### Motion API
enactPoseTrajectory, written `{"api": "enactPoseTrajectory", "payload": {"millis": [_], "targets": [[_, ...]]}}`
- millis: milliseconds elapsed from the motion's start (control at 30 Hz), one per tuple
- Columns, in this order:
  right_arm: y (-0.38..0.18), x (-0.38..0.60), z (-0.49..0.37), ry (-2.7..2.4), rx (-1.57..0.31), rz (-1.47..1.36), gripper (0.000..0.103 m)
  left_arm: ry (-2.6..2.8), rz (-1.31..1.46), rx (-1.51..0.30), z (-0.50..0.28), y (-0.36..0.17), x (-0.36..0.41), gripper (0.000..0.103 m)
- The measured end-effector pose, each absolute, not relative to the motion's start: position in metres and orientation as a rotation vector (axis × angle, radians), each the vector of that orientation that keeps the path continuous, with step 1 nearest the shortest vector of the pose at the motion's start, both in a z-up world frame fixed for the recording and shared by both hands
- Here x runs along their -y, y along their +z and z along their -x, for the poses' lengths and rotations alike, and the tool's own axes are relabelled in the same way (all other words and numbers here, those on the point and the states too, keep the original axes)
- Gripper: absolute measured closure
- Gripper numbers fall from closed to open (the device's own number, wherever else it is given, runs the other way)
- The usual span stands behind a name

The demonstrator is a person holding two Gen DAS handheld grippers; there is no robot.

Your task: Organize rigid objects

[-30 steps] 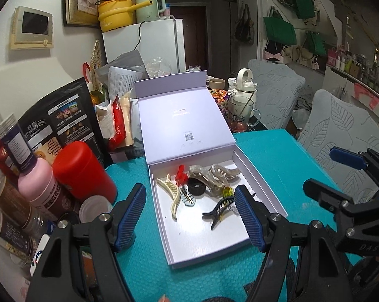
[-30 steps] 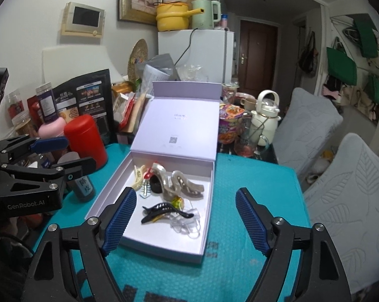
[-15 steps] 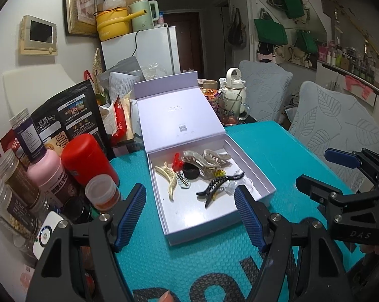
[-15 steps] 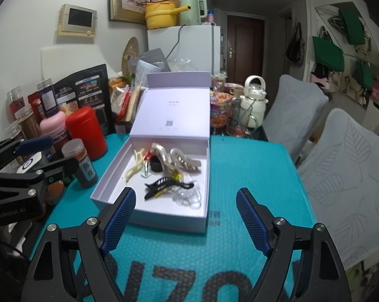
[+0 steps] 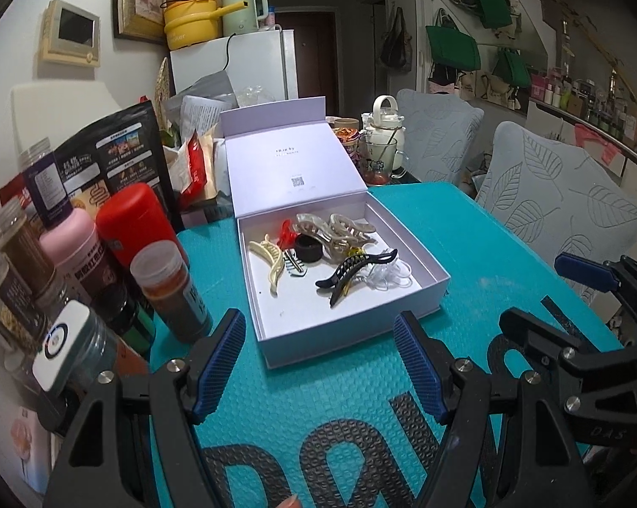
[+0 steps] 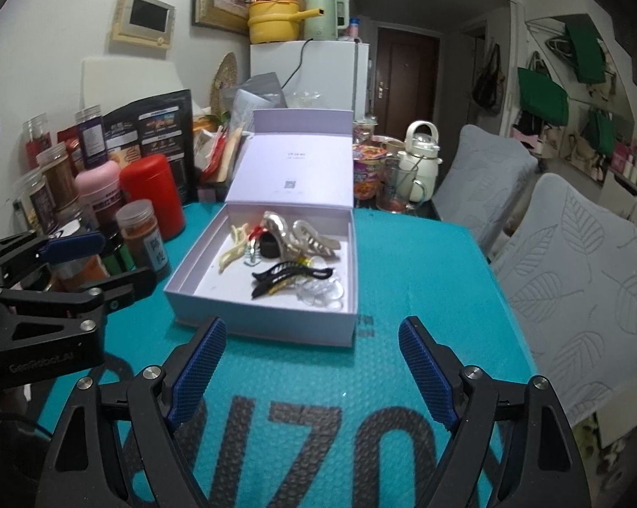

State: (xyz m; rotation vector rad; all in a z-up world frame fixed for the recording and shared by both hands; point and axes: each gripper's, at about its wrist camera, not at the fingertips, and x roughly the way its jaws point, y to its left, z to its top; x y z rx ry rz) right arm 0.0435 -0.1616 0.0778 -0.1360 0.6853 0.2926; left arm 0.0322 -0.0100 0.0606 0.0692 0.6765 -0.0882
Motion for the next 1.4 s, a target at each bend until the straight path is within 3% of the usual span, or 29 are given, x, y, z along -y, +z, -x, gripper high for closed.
{"api": "enactPoseTrajectory", "payload": {"millis": [1400], "targets": [[0.075, 0.157, -0.022, 0.305, -0.663, 0.154, 0.018, -0.084, -0.033, -0.683, -0.017, 0.051, 0.004, 0.03]]}}
